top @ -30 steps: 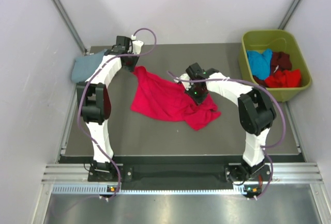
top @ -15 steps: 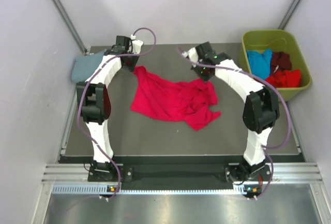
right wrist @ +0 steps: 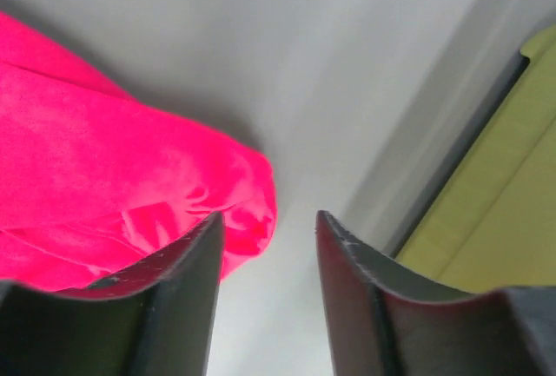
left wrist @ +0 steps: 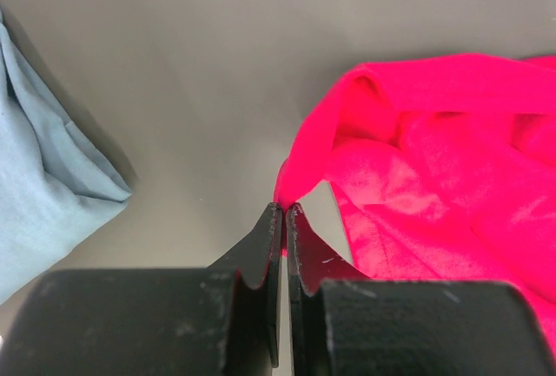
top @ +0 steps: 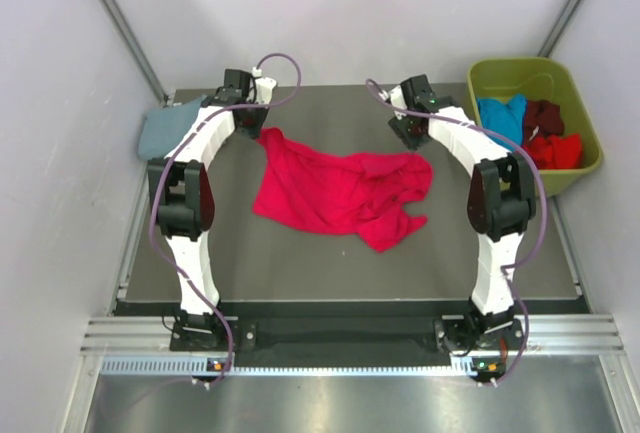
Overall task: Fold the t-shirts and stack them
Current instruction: Flatten the tshirt out
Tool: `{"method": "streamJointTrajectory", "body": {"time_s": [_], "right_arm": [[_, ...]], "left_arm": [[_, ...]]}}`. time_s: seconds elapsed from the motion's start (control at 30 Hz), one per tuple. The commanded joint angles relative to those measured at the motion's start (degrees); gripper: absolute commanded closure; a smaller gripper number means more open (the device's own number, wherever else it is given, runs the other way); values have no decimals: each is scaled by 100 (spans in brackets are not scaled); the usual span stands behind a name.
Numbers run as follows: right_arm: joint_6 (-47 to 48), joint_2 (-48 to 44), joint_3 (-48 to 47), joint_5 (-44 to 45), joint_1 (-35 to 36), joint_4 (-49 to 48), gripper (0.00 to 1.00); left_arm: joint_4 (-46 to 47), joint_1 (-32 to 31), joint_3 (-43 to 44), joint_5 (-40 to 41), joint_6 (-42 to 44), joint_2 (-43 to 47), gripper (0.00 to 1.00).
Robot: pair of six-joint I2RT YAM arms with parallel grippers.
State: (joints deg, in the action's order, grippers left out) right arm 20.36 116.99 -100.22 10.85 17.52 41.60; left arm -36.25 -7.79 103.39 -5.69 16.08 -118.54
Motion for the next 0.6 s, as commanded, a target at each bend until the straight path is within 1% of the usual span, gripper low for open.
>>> {"method": "streamJointTrajectory", "body": {"time_s": [0.0,0.03,0.1,0.13,0.2,0.27,0.57], "right_arm": [[-23,-158,-461,-144,111,-197,49],[3,-185,-541,-275,129,-188,47],[-23,-194,-865,-889,155,-118,44],[-75,-177,-989,-1449,173,4,44],[-50,-37,-1322,-1874,278,172,43],[20,87,-1421,-2191,383,304,43],[-50,1001,-1684,-2351,893,480,49]], "left_arm": [[13,32,190,-125,-87,332,100],[4,32,190,-125,-78,349,100],[4,32,146,-116,-78,367,100],[4,32,137,-116,-78,367,100],[13,32,120,-116,-104,367,100],[13,32,128,-116,-148,367,100],[30,32,-109,-20,-228,578,100]]}}
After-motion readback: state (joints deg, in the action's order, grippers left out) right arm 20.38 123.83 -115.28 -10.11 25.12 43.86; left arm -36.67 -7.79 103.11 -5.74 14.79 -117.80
